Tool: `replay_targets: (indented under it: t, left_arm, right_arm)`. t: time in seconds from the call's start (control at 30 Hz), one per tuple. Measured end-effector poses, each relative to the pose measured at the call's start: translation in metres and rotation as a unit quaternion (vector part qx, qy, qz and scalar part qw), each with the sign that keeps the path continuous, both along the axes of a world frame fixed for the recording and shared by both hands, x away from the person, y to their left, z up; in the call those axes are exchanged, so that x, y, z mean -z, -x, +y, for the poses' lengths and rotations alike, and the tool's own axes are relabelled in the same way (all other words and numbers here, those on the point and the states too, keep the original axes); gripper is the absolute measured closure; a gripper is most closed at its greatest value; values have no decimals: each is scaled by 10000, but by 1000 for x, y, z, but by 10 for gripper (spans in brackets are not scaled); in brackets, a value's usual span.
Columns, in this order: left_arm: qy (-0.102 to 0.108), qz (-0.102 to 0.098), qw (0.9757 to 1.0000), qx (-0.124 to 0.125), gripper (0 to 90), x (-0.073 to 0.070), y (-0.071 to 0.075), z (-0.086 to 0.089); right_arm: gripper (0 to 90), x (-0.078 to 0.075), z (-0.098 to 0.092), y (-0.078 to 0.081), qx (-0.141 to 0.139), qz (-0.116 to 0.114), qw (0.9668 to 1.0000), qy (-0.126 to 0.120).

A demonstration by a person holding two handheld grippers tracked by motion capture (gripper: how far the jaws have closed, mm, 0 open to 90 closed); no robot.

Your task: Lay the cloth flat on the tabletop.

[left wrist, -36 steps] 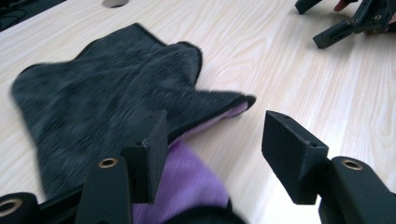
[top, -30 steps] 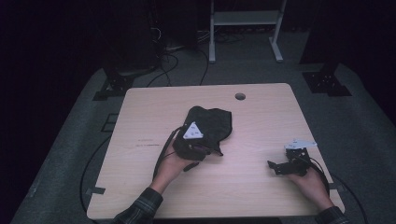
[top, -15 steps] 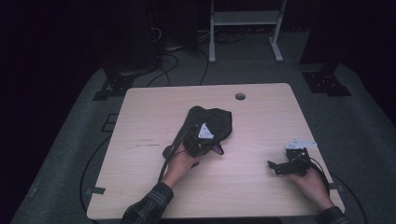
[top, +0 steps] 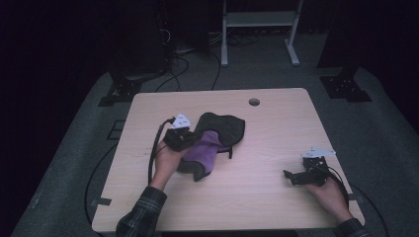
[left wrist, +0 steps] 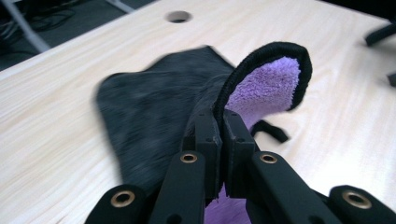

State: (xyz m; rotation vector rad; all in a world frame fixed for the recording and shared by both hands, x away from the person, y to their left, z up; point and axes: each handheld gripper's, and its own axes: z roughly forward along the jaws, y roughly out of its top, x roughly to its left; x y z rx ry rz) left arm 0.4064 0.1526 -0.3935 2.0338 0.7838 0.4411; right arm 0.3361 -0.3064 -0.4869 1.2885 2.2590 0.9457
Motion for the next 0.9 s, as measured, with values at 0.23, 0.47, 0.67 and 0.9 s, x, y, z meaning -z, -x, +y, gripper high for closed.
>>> replay_targets:
  t: [0.23,0.47,0.67,0.9]
  left_arm:
    - [-50,189,9988,-453,861,15,-4,40]
    - [-152,425,9973,-579,806,32,-7,54]
    - [-213,382,9974,-572,634,33,-5,54]
    - [-381,355,9978,-420,465,32,6,51]
  right_arm:
    - [152,-10,7,1,-162,271,9994,-163]
    - [212,-24,40,-3,-709,205,9955,-596]
    - [266,-32,95,-5,-1482,162,9843,-946]
    - [287,-36,169,-4,-2309,247,9626,-1397]
